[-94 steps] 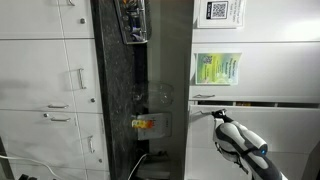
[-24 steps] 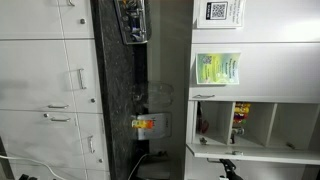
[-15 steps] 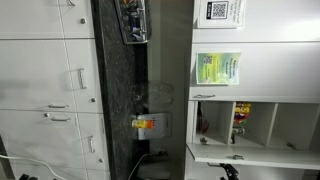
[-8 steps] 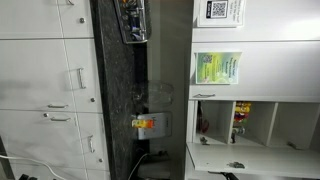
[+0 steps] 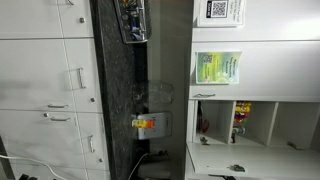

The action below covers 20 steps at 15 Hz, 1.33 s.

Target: Open the top right cabinet door

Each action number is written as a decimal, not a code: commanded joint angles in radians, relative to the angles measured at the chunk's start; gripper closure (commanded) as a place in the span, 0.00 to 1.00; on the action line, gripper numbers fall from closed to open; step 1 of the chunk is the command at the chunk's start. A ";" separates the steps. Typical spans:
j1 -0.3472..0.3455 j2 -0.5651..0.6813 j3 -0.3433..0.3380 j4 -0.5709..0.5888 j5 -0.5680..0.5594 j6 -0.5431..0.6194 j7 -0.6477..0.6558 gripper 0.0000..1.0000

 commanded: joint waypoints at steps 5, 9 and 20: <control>0.042 -0.010 -0.051 0.094 0.008 -0.062 0.002 0.00; 0.063 -0.006 -0.070 0.099 0.017 -0.075 0.001 0.00; 0.114 -0.056 -0.096 0.092 0.044 -0.068 -0.003 0.00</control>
